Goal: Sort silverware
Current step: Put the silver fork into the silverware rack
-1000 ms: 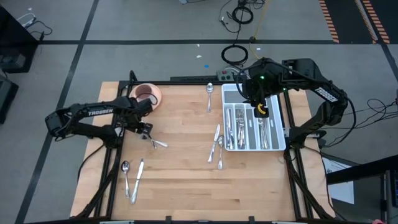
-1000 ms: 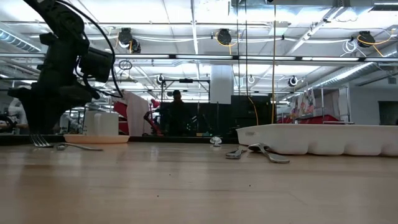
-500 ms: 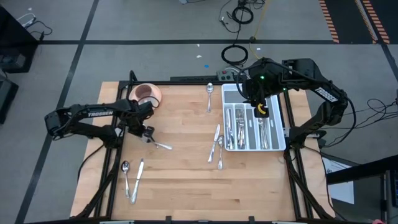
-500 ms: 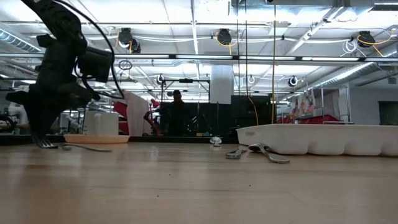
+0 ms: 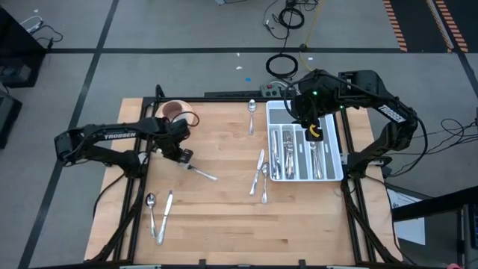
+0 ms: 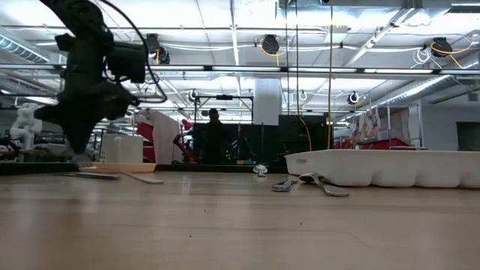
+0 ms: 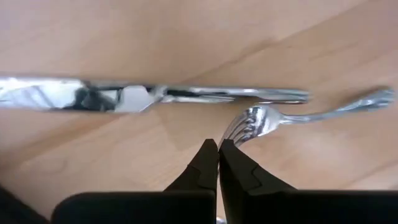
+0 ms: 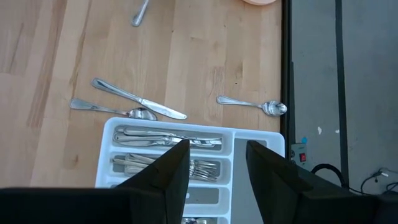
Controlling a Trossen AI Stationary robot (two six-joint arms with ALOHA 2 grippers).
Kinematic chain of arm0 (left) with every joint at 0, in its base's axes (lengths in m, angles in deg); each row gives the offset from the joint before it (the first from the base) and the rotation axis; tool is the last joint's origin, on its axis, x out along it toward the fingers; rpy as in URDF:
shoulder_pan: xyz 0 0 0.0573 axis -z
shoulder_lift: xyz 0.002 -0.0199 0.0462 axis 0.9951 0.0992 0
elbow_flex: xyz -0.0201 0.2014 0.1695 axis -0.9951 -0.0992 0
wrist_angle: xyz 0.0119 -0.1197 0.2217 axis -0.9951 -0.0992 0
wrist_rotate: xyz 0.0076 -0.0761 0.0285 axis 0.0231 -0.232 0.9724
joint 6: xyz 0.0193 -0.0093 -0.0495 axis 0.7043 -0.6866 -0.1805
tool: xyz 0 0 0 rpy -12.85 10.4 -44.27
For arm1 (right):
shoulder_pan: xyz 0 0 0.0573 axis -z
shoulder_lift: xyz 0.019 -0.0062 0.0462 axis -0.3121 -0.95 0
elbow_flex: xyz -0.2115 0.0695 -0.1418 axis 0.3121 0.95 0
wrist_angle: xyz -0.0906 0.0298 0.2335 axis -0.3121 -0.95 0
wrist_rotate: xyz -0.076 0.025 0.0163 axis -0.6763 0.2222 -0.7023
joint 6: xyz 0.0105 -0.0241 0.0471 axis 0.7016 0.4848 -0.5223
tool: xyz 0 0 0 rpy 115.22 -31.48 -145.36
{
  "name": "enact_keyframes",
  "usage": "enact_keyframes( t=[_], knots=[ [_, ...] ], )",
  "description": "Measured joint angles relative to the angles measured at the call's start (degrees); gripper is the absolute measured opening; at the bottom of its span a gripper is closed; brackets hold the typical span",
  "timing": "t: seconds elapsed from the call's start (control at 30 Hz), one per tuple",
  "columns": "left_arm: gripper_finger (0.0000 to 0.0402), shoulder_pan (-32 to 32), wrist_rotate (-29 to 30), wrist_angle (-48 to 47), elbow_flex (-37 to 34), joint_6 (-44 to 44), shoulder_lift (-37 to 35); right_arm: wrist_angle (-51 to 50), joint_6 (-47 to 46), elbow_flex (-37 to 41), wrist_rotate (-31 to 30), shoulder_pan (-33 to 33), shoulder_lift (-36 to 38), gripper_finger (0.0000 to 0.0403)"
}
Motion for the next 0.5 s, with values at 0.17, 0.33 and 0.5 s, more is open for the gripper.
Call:
enact_keyframes(
  t=[0.17,0.33,0.5],
  knots=[
    [0.0001,1.56,-0.79,-0.08,4.77,-0.08,0.00,0.00,0.02,0.00,0.00,0.00,0.00,0.0150],
    [0.0002,3.11,-1.39,0.99,10.10,-0.92,0.00,0.00,0.22,0.00,0.00,-0.01,-0.01,0.0150],
    [0.0002,4.32,-1.88,4.53,14.54,-2.21,0.00,0.00,0.96,0.00,-0.08,0.00,0.01,0.0150]
  ],
)
